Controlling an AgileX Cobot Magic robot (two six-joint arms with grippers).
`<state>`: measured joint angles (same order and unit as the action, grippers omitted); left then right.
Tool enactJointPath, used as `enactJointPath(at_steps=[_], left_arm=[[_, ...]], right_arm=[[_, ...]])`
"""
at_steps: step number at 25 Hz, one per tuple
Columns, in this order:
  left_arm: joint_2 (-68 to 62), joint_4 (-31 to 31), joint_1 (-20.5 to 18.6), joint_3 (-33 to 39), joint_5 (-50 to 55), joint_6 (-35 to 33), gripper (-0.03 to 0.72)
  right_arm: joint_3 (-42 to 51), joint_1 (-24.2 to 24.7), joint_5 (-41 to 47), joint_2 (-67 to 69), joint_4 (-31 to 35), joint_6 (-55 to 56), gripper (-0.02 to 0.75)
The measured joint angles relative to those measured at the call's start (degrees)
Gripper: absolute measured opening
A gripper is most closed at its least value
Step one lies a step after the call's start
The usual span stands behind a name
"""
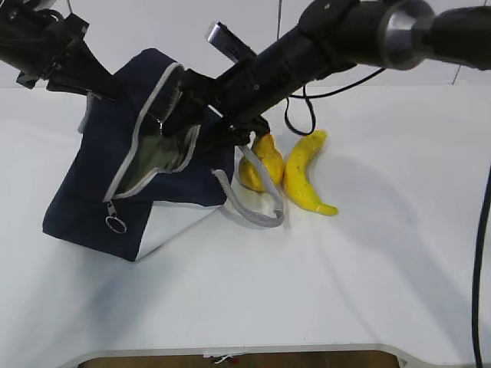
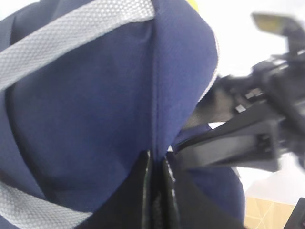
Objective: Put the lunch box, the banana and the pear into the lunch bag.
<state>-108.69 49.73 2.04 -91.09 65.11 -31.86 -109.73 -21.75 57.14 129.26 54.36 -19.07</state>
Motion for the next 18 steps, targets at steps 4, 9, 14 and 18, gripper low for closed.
enactJointPath(at_steps=[4, 9, 14, 18], left_arm=[[0.0, 0.0, 0.0, 0.0, 0.0, 0.0, 0.0], [0.0, 0.0, 0.0, 0.0, 0.32, 0.0, 0.001], [0.0, 0.0, 0.0, 0.0, 0.68, 0.0, 0.0], [0.0, 0.0, 0.0, 0.0, 1.04, 0.0, 0.0]], right_arm=[[-2.89, 0.0, 3.02, -3.51, -12.89, 7.74, 0.533], [-5.26, 0.0, 7.91, -7.84, -28.58, 17.21, 0.532], [-5.72, 0.0, 13.01, -9.27, -45.04, 26.28, 0.531], [-5.72, 0.0, 13.48, -9.27, -53.56, 29.94, 0.531]])
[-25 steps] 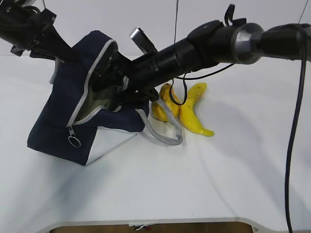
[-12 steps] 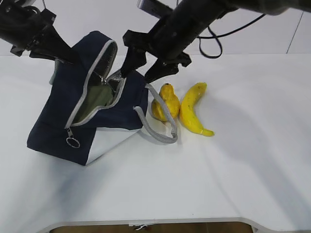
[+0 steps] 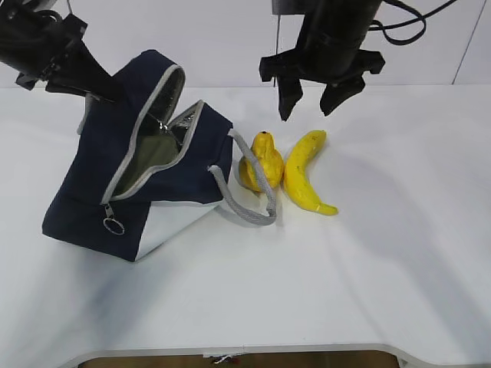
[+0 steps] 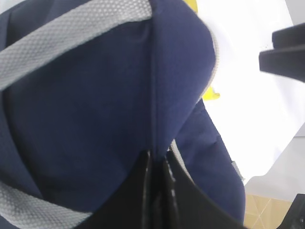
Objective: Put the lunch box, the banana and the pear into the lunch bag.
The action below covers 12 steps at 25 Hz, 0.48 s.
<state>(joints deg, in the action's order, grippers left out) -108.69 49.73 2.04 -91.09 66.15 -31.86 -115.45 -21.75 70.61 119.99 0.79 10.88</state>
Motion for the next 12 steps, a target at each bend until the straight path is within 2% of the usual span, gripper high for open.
enactJointPath(at_steps=[6, 12], left_arm=[[0.0, 0.0, 0.0, 0.0, 0.23, 0.0, 0.0], [0.0, 0.0, 0.0, 0.0, 0.94, 0.0, 0.0]], right_arm=[[0.0, 0.07, 0.13, 2.4, -6.37, 9.3, 0.531], [0.0, 0.07, -0.06, 5.56, -8.95, 16.05, 0.531]])
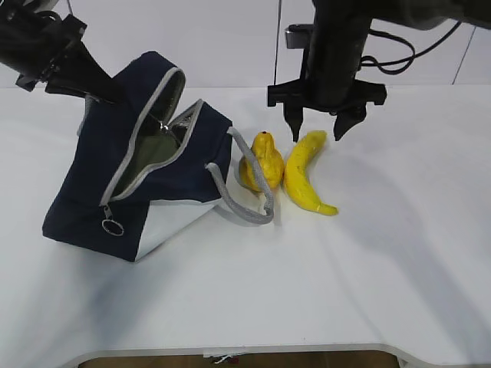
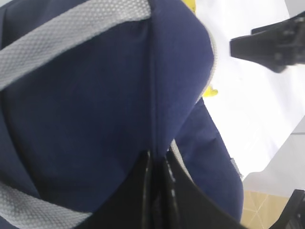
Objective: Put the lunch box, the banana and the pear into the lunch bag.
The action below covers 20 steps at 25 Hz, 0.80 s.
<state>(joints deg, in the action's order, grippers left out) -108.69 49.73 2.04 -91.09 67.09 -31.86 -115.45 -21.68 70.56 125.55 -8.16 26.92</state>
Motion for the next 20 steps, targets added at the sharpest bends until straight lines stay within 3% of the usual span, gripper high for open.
enactJointPath(at_steps=[8, 20], left_arm=[[0.0, 0.0, 0.0, 0.0, 0.23, 0.0, 0.0], [0.0, 0.0, 0.0, 0.0, 0.26, 0.0, 0.0]], right_arm=[[0.0, 0.05, -6.53, 3.65, -0.52, 8.66, 0.531], [0.0, 0.05, -9.12, 8.31, -1.29, 13.27, 0.531]])
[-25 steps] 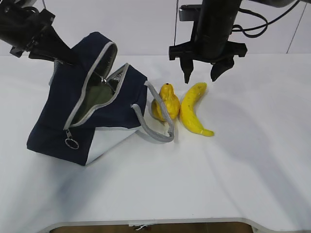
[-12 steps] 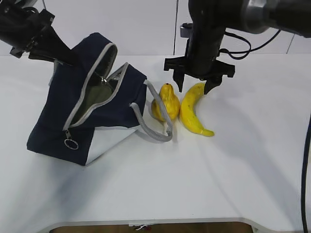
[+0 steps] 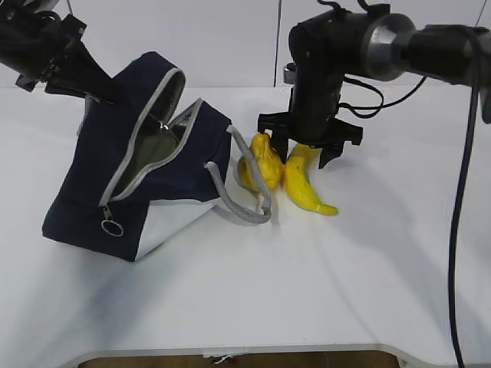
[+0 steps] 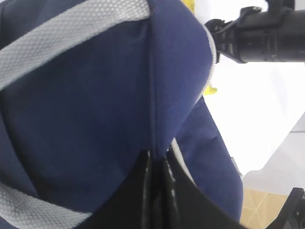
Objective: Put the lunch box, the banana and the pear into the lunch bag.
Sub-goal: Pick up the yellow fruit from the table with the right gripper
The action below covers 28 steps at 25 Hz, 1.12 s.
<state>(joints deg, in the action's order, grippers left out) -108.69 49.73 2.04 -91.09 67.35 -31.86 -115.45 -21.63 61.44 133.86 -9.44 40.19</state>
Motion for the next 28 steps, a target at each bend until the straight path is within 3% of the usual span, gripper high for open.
enactJointPath(at_steps=[10, 12, 16, 18, 22, 28], left_arm=[[0.0, 0.0, 0.0, 0.0, 0.1, 0.0, 0.0], [0.0, 0.0, 0.0, 0.0, 0.1, 0.0, 0.0], [0.0, 0.0, 0.0, 0.0, 0.1, 0.0, 0.0], [0.0, 0.0, 0.0, 0.0, 0.1, 0.0, 0.0], [0.0, 0.0, 0.0, 0.0, -0.01, 0.0, 0.0], [0.0, 0.0, 0.0, 0.0, -0.01, 0.0, 0.0]], right_arm=[[-0.36, 0.09, -0.35, 1.47, 0.87, 0.23, 0.525], [-0.44, 0.09, -0.35, 1.47, 1.12, 0.23, 0.48], [-0.44, 0.09, -0.59, 1.59, 1.5, 0.12, 0.286], [-0.49, 0.09, -0.59, 1.59, 1.5, 0.12, 0.246], [-1.92, 0.09, 2.05, 1.84, 2.27, -0.3, 0.225], [-12.42, 0.09, 8.73, 2.29, 3.75, -9.39, 0.223]])
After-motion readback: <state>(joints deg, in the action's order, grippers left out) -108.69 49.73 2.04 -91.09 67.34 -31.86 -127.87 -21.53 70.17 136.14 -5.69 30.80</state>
